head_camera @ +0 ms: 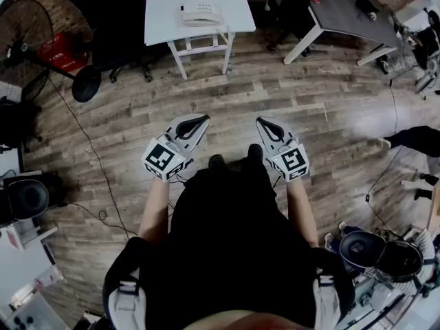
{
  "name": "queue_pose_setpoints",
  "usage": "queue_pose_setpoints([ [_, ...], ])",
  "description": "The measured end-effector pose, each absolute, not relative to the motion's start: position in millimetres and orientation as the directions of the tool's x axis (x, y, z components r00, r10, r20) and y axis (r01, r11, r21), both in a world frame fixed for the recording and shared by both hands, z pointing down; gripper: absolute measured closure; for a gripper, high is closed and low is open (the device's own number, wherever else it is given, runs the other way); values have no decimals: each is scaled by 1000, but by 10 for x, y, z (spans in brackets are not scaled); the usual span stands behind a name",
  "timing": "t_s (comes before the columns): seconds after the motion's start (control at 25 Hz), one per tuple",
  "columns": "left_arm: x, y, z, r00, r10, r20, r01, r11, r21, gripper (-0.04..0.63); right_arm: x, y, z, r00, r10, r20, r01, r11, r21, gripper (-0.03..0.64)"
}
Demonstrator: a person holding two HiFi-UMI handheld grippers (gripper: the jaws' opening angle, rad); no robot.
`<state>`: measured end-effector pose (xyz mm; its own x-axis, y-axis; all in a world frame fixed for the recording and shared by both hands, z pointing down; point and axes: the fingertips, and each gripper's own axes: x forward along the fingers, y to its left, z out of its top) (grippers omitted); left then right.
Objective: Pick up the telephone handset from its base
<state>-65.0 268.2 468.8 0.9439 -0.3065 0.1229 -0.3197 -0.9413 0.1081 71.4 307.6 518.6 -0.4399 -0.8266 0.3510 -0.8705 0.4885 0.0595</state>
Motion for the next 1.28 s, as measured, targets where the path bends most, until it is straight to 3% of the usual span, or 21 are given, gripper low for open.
queue_pose_setpoints([
  [0.6, -473, 2495, 4629, 906, -403, 127, -418, -899, 130, 575, 982, 2961, 5263, -459, -814, 356, -860, 508, 53, 618],
  [1.28, 120, 2264, 4345, 826, -541, 155, -556, -828, 70, 575, 1477, 2545, 5276, -604, -705, 372, -748, 663, 41, 618],
])
